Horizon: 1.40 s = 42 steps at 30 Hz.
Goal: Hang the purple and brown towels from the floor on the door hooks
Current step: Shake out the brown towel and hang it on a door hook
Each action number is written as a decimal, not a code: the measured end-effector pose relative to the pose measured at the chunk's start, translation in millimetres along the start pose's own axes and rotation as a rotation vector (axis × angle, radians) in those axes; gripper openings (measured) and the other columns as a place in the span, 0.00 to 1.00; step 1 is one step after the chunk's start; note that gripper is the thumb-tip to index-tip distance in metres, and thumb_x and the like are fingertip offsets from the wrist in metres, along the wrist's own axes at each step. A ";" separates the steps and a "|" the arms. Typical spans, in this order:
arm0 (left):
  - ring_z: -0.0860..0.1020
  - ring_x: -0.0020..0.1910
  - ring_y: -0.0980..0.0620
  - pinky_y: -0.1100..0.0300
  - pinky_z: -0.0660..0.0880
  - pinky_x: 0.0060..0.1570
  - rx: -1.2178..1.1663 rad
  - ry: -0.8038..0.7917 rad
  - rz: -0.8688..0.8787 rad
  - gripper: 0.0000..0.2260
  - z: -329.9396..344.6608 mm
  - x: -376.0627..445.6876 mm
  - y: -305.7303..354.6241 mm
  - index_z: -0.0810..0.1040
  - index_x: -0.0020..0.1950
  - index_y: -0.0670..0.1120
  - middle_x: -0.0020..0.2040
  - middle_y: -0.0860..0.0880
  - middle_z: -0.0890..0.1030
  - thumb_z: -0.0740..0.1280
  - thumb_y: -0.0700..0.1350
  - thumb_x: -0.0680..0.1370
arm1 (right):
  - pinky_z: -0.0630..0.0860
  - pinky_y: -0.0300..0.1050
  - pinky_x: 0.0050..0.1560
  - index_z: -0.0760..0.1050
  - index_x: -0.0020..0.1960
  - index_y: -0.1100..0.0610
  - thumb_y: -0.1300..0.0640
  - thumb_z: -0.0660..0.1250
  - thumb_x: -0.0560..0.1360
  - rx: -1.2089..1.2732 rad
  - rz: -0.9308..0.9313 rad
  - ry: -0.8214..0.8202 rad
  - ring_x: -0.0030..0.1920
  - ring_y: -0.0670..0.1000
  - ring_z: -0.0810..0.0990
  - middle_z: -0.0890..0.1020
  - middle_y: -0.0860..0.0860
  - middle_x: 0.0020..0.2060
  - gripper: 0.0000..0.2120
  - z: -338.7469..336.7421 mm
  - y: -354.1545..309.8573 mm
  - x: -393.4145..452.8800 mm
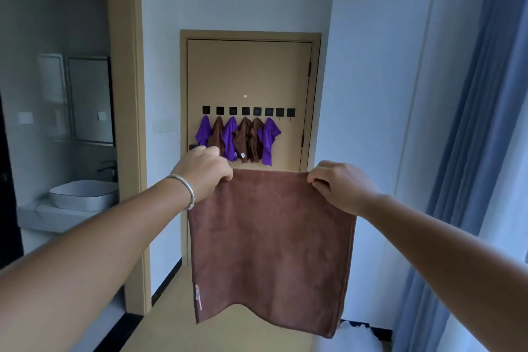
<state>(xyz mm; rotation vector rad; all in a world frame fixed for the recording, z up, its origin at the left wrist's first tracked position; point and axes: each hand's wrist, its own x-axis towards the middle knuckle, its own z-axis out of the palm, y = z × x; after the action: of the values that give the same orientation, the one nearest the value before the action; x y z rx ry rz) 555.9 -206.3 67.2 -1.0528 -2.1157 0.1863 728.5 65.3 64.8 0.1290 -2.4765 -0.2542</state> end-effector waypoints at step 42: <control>0.74 0.49 0.48 0.54 0.72 0.44 -0.323 0.010 -0.130 0.10 455.9 481.7 -129.0 0.81 0.51 0.52 0.50 0.52 0.75 0.60 0.50 0.81 | 0.63 0.40 0.35 0.80 0.47 0.51 0.66 0.68 0.73 -0.201 0.049 0.150 0.39 0.51 0.72 0.82 0.46 0.39 0.11 405.8 292.7 427.5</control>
<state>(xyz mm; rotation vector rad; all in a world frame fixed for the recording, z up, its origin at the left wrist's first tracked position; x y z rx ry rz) -18.0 150.2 71.2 -1.0885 -2.2443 -0.2300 133.5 346.5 64.0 0.0020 -2.2877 -0.4536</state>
